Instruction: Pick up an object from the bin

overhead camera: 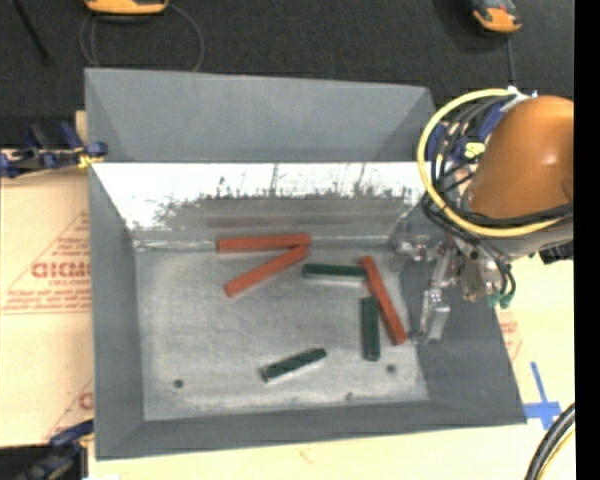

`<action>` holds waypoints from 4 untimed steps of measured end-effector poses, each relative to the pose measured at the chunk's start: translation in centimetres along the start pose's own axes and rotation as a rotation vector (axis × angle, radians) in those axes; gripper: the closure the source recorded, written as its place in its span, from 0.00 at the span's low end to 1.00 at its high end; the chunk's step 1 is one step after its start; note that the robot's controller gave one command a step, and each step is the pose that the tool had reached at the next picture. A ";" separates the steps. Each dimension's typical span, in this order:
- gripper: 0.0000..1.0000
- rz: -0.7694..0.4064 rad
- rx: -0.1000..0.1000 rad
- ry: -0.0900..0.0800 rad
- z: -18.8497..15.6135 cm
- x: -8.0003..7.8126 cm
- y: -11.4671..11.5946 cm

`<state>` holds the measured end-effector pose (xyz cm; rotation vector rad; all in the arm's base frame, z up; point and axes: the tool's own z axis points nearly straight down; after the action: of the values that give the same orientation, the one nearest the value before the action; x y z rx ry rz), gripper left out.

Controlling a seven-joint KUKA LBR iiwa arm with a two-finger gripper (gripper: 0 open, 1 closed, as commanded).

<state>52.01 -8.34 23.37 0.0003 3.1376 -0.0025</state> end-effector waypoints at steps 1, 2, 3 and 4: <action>0.00 -0.145 0.000 -0.003 4.7 -0.4 4.4; 0.00 -0.032 -0.002 0.001 6.6 0.4 8.9; 0.00 -0.086 -0.001 0.001 8.6 0.5 11.0; 0.00 -0.256 -0.002 -0.001 12.7 2.1 11.7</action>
Offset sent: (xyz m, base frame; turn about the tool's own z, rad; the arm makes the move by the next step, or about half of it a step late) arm -0.0096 0.1119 -0.0737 0.0397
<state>49.96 3.35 10.64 -0.3998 3.1116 0.0001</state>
